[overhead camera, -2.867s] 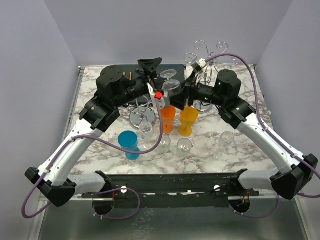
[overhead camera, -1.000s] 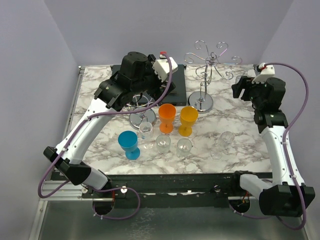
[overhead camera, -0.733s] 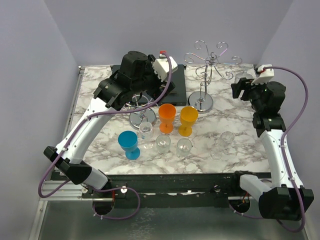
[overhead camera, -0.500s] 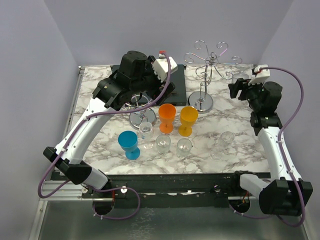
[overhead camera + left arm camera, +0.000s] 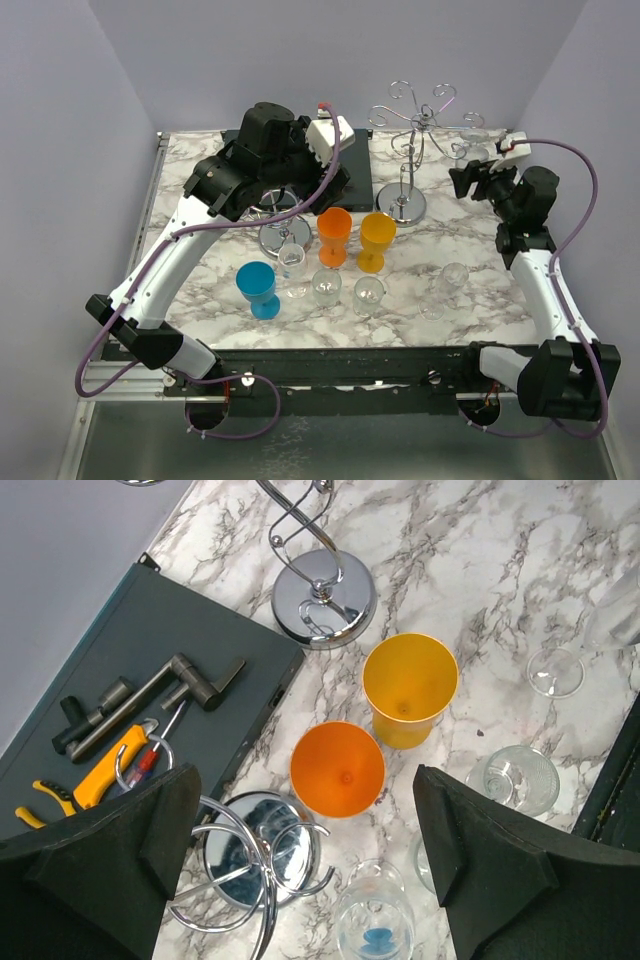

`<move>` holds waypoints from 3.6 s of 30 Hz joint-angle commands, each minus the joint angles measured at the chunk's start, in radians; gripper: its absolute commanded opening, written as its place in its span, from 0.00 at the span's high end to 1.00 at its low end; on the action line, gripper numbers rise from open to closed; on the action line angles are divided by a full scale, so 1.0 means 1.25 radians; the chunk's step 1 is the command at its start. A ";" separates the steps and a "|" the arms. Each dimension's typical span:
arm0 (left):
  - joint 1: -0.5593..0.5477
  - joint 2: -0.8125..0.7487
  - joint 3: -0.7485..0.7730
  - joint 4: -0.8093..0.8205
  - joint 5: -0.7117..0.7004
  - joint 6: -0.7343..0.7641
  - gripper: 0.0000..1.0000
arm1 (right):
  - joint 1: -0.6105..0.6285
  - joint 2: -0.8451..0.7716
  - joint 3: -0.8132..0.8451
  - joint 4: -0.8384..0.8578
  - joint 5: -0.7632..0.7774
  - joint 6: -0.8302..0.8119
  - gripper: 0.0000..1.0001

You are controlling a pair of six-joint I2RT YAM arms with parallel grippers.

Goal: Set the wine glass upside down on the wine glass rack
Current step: Turn the wine glass upside down at the wine rack.

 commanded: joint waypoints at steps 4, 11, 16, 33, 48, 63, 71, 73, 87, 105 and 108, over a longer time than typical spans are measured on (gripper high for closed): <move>-0.002 0.001 0.023 -0.011 0.020 -0.008 0.05 | -0.006 0.029 -0.003 0.130 -0.073 -0.012 0.99; -0.002 0.000 0.031 -0.010 0.024 -0.013 0.05 | -0.006 0.052 -0.005 0.167 -0.137 -0.010 0.99; -0.001 0.000 0.033 -0.009 0.020 -0.013 0.05 | -0.006 0.071 -0.003 0.178 -0.186 -0.014 0.99; -0.002 0.000 0.023 -0.005 0.012 -0.030 0.07 | -0.006 0.071 -0.030 0.218 -0.273 -0.012 0.99; -0.004 0.031 0.034 0.018 -0.001 -0.044 0.07 | -0.004 0.047 -0.061 0.258 -0.301 0.005 0.99; -0.017 0.239 0.275 0.100 0.043 -0.132 0.08 | -0.005 0.022 -0.127 0.395 -0.253 0.123 0.99; -0.045 0.316 0.336 0.119 0.026 -0.166 0.10 | -0.006 0.021 -0.192 0.508 -0.208 0.206 1.00; -0.052 0.331 0.343 0.125 0.016 -0.165 0.10 | -0.006 0.019 -0.206 0.529 -0.201 0.216 1.00; -0.064 0.396 0.369 0.143 -0.055 -0.152 0.15 | -0.006 0.054 -0.167 0.508 -0.267 0.187 0.99; -0.070 0.435 0.399 0.150 -0.098 -0.159 0.19 | -0.005 0.017 -0.230 0.585 -0.137 0.232 1.00; -0.070 0.434 0.388 0.150 -0.107 -0.151 0.20 | -0.006 0.028 -0.244 0.611 -0.110 0.252 1.00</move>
